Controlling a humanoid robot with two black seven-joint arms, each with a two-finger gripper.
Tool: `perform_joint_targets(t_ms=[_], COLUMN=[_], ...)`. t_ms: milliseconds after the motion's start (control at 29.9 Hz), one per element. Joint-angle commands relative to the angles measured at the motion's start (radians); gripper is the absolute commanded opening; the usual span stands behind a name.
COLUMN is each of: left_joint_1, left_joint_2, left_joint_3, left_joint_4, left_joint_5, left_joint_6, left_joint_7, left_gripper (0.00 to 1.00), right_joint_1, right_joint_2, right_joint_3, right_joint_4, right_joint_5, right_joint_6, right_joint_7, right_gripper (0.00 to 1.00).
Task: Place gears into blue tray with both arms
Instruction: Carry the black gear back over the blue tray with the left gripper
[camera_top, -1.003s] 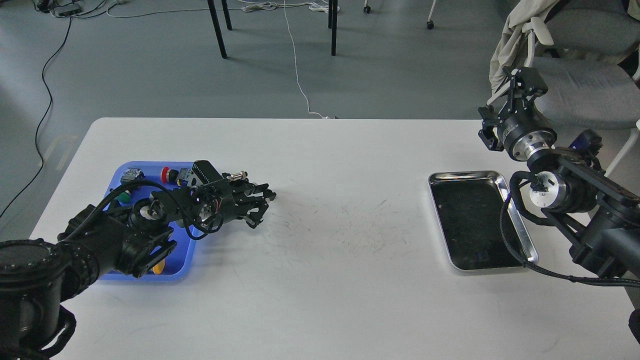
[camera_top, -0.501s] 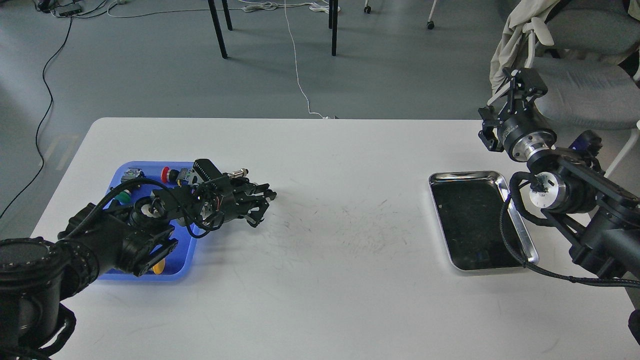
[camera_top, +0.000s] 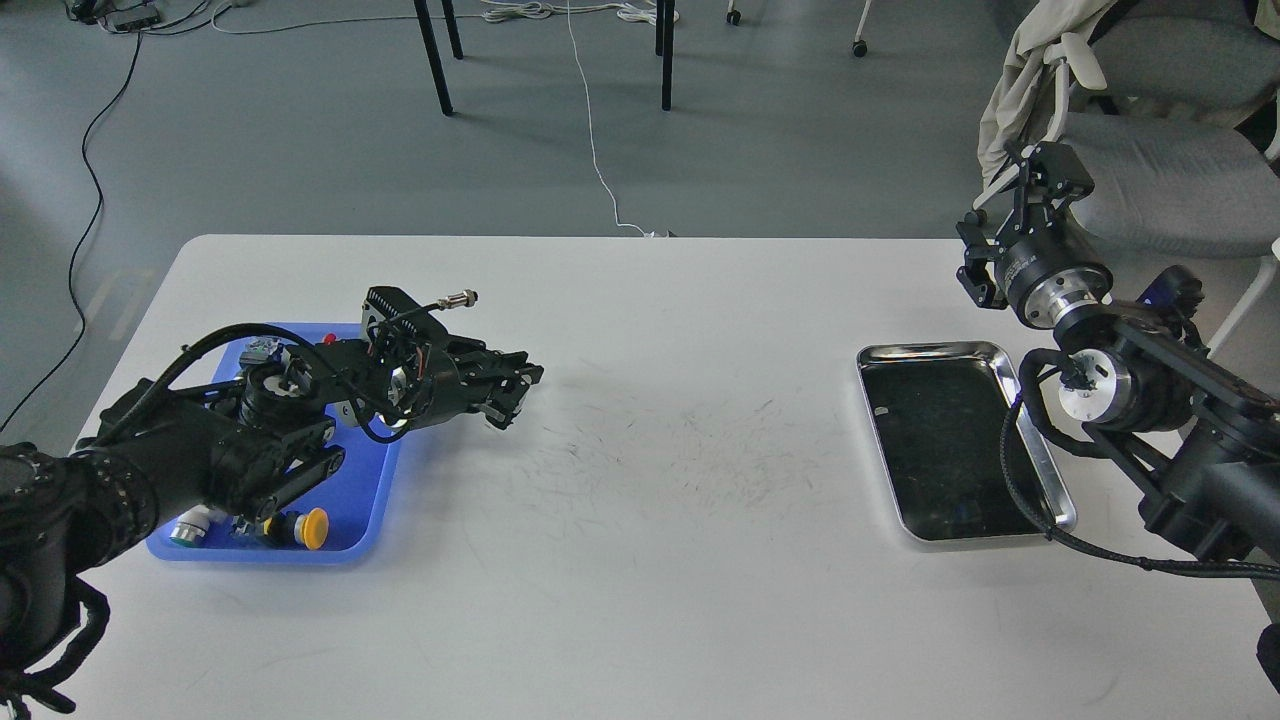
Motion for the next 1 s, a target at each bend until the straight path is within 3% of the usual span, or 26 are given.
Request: perform_joint_targets(t_ms=[0, 134, 301, 401, 635, 969], left_joint_1=[-0.024, -0.040, -0.098, -0.107, -0.049, 0.081], left_joint_2=[0.029, 0.078, 0.265, 0.351, 0.503, 0.621], left_joint_3=[0.005, -0.004, -0.007, 0.002, 0.006, -0.007], left_joint_4=[-0.023, -0.040, -0.219, -0.246, -0.316, -0.370], left_joint_5=[-0.070, -0.088, -0.102, -0.105, -0.099, -0.115], left_joint_6=[-0.034, -0.045, -0.066, -0.068, -0.066, -0.057], left_joint_7=[0.000, 0.000, 0.000, 0.000, 0.000, 0.000], left_gripper=[0.08, 0.08, 0.08, 0.08, 0.08, 0.08], right_joint_1=[0.000, 0.000, 0.000, 0.000, 0.001, 0.000], right_joint_2=[0.000, 0.002, 0.003, 0.006, 0.008, 0.002], right_joint_3=[-0.001, -0.002, -0.005, -0.022, -0.028, -0.031], right_joint_4=[0.000, -0.001, -0.001, -0.001, -0.003, -0.004], right_joint_5=[-0.008, -0.010, -0.010, -0.010, -0.010, -0.025], right_joint_6=[0.000, 0.000, 0.002, 0.002, 0.002, 0.005], right_joint_7=[0.000, 0.000, 0.000, 0.000, 0.000, 0.000], right_gripper=[0.98, 0.98, 0.98, 0.98, 0.98, 0.98])
